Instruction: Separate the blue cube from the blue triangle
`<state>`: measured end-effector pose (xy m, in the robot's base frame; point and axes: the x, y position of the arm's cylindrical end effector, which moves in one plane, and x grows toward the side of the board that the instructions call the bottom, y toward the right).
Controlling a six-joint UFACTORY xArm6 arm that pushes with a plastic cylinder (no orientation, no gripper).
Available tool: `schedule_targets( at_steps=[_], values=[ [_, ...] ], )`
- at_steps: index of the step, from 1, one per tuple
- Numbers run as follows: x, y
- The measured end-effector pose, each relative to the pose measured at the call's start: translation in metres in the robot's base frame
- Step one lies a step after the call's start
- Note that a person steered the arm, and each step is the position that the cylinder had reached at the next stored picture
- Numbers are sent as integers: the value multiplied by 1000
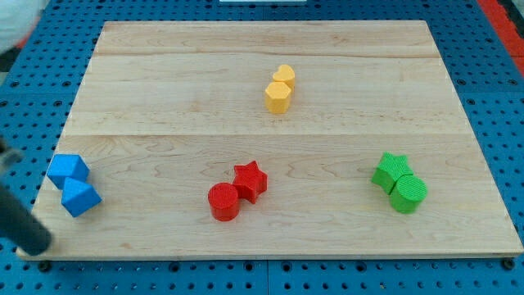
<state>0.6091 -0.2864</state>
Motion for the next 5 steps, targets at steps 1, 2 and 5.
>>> schedule_targets(
  at_steps=[1, 2, 5],
  values=[
    [0, -16],
    [-22, -17],
    [-94, 89]
  ],
)
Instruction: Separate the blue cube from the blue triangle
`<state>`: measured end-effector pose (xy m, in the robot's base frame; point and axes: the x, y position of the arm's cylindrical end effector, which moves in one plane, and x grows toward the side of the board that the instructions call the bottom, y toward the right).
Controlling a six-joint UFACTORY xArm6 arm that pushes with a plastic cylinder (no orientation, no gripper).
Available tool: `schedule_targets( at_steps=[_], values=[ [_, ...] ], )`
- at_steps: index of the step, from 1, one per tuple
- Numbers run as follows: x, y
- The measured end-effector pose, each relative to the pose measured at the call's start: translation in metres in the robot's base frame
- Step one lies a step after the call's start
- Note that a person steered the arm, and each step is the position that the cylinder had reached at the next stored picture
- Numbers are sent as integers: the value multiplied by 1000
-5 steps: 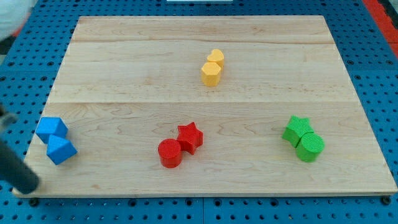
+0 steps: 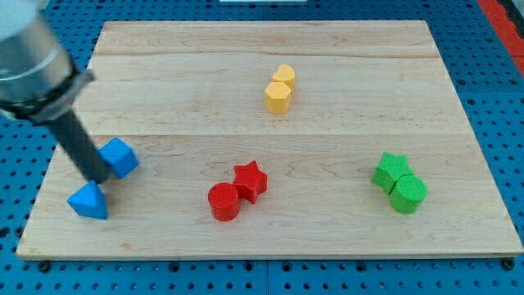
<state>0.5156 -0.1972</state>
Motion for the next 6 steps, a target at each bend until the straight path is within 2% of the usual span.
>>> schedule_targets(
  at_steps=[2, 4, 6],
  values=[
    [-82, 25],
    [-65, 108],
    [-172, 61]
  ],
)
